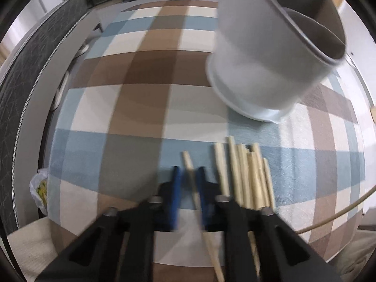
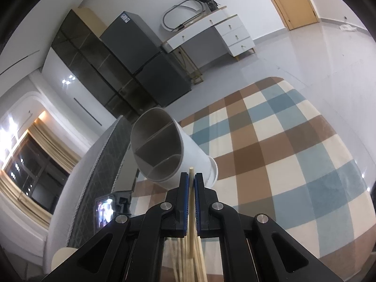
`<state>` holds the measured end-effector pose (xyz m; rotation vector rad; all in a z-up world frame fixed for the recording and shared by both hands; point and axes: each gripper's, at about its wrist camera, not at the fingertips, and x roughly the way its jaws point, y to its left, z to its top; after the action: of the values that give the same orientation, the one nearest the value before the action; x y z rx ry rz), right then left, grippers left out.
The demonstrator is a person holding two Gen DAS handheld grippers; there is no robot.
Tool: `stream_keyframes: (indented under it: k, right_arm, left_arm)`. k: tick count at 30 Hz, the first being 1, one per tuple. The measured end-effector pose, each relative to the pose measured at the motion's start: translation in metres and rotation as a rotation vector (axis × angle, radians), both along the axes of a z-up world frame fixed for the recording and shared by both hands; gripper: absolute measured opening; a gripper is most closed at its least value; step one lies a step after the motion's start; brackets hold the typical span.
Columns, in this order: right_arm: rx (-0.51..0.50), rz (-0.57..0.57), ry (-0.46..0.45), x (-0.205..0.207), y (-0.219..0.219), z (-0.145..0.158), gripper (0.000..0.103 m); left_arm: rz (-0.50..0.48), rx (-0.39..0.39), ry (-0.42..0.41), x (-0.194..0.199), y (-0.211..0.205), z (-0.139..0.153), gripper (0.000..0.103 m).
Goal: Organize utensils
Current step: 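Lift the held sticks with both grippers and carry them over the white holder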
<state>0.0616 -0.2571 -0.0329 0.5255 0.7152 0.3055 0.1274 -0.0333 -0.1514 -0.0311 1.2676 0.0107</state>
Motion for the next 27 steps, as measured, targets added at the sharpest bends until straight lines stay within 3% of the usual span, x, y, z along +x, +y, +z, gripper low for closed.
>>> stream_keyframes:
  k: [6, 14, 17, 27]
  right_arm:
    - [-0.041, -0.005, -0.019, -0.004, 0.001, 0.003, 0.004]
    - [-0.115, 0.014, -0.064, -0.018, 0.012, 0.010, 0.004]
    - [-0.149, 0.029, -0.089, -0.026, 0.020, 0.014, 0.004]
    - [-0.256, 0.052, -0.177, -0.047, 0.041, 0.031, 0.004]
  left_arm:
    - [0.001, -0.091, -0.027, 0.001, 0.003, 0.007, 0.001]
    - [-0.099, -0.189, -0.415, -0.051, -0.004, 0.099, 0.001]
    - [-0.129, -0.192, -0.499, -0.075, -0.006, 0.118, 0.001]
    - [-0.157, -0.183, -0.510, -0.090, 0.002, 0.138, 0.001]
